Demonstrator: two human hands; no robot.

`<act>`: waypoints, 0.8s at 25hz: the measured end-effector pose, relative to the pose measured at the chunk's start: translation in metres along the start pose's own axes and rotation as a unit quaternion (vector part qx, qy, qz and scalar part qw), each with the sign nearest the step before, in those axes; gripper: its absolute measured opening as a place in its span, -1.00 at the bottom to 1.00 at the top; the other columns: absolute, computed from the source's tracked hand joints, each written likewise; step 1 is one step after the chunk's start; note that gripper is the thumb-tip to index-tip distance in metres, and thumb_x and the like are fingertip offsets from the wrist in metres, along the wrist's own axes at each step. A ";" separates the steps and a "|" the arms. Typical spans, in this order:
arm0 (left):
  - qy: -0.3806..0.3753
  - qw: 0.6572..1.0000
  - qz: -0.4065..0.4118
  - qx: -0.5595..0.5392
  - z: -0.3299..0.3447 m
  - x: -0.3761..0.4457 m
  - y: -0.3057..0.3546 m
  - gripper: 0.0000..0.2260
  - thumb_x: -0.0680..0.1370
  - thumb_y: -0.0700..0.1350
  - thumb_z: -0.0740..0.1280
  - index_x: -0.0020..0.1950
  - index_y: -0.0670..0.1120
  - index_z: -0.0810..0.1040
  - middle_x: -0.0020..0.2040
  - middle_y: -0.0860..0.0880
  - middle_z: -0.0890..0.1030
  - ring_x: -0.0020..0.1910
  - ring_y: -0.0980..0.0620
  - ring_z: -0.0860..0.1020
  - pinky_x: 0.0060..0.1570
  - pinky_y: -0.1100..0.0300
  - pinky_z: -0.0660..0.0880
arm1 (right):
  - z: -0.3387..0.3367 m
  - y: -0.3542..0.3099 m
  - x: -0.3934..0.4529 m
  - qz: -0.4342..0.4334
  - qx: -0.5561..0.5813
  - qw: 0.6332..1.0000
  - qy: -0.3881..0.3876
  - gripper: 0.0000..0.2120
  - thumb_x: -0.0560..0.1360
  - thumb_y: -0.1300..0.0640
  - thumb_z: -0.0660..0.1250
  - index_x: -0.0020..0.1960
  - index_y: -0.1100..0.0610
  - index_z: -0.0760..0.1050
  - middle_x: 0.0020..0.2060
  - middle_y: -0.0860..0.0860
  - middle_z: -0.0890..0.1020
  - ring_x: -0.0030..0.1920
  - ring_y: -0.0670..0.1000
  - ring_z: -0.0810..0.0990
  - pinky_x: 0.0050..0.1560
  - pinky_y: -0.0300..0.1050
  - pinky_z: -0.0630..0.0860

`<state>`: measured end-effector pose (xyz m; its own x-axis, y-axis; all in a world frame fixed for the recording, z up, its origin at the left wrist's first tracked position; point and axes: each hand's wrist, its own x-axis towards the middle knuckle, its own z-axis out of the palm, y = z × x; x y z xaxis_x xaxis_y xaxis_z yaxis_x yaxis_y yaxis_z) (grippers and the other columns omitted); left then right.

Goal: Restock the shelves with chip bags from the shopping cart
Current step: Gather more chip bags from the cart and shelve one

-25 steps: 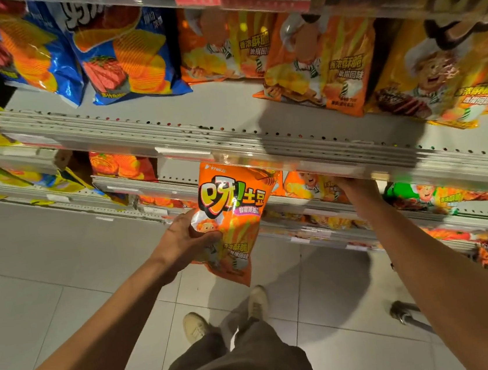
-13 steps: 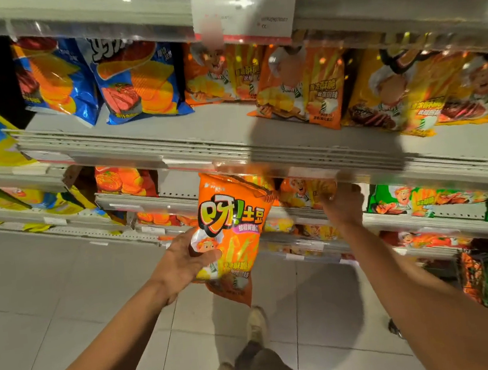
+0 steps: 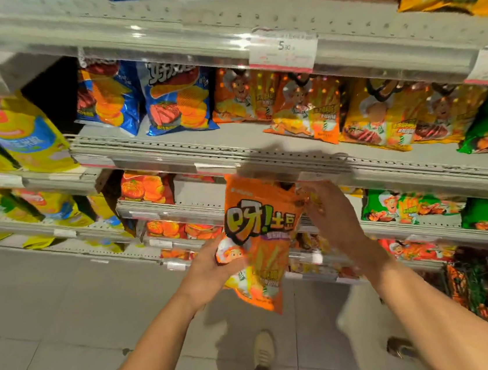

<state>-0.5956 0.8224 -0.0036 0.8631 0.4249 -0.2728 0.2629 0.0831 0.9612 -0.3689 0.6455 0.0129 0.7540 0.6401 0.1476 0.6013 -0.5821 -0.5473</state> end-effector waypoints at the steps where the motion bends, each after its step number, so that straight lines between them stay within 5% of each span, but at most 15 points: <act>1: 0.003 1.000 0.016 0.009 -0.001 0.001 0.010 -0.69 0.50 -0.21 0.53 0.10 0.18 0.67 0.03 0.07 0.72 0.01 0.18 0.67 -0.04 0.28 0.57 | -0.005 -0.005 0.003 -0.020 0.001 1.000 0.015 -0.67 0.56 0.25 0.34 0.32 0.08 0.53 0.24 0.07 0.57 0.29 0.12 0.49 0.22 -0.02 0.43; 5: 0.023 0.996 0.081 0.021 -0.009 0.023 0.069 -0.76 0.52 -0.29 0.48 0.06 0.04 0.67 -0.15 0.13 0.71 -0.21 0.26 0.63 -0.24 0.40 0.52 | -0.024 -0.021 0.030 -0.061 -0.029 0.995 0.074 -0.72 0.56 0.24 0.30 0.27 0.13 0.54 0.19 0.08 0.57 0.25 0.11 0.47 0.24 0.00 0.42; 10: 0.075 0.986 0.142 0.051 -0.011 0.087 0.149 -0.82 0.54 -0.13 0.50 0.06 0.11 0.64 -0.11 0.18 0.69 -0.09 0.17 0.63 -0.05 0.19 0.59 | -0.033 -0.021 0.049 -0.105 -0.132 0.980 0.104 -0.69 0.59 0.15 0.30 0.32 0.15 0.54 0.20 0.10 0.55 0.24 0.19 0.45 0.32 0.10 0.34; 14: 0.120 0.978 0.153 0.071 0.002 0.139 0.184 -0.84 0.53 -0.15 0.50 -0.05 0.10 0.60 -0.31 0.30 0.65 -0.31 0.36 0.58 -0.31 0.47 0.47 | -0.035 -0.004 0.057 -0.068 -0.228 0.971 0.031 -0.48 0.59 -0.04 0.29 0.48 0.14 0.37 0.34 0.12 0.48 0.37 0.21 0.38 0.50 0.23 0.18; 16: 0.153 0.974 0.152 0.072 0.009 0.159 0.189 -0.85 0.53 -0.14 0.50 -0.12 0.05 0.57 -0.32 0.19 0.65 -0.34 0.25 0.60 -0.36 0.39 0.50 | -0.033 0.001 0.053 -0.103 -0.251 0.961 0.057 -0.46 0.56 -0.05 0.35 0.46 0.18 0.40 0.24 0.15 0.55 0.29 0.24 0.47 0.46 0.31 0.25; 20: 0.176 0.978 0.108 0.026 0.012 0.180 0.189 -0.87 0.51 -0.20 0.50 -0.03 -0.03 0.61 -0.11 -0.20 0.72 -0.21 -0.22 0.71 -0.32 -0.13 0.68 | -0.025 0.007 0.054 -0.121 -0.268 0.950 0.101 -0.42 0.47 -0.08 0.43 0.39 0.19 0.47 0.15 0.17 0.57 0.21 0.25 0.49 0.40 0.33 0.30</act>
<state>-0.3849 0.9038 0.1283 0.7012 0.7125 -0.0238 0.1204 -0.0854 0.9890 -0.3172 0.6632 0.0375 0.5792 0.7103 0.4001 0.7712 -0.6365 0.0135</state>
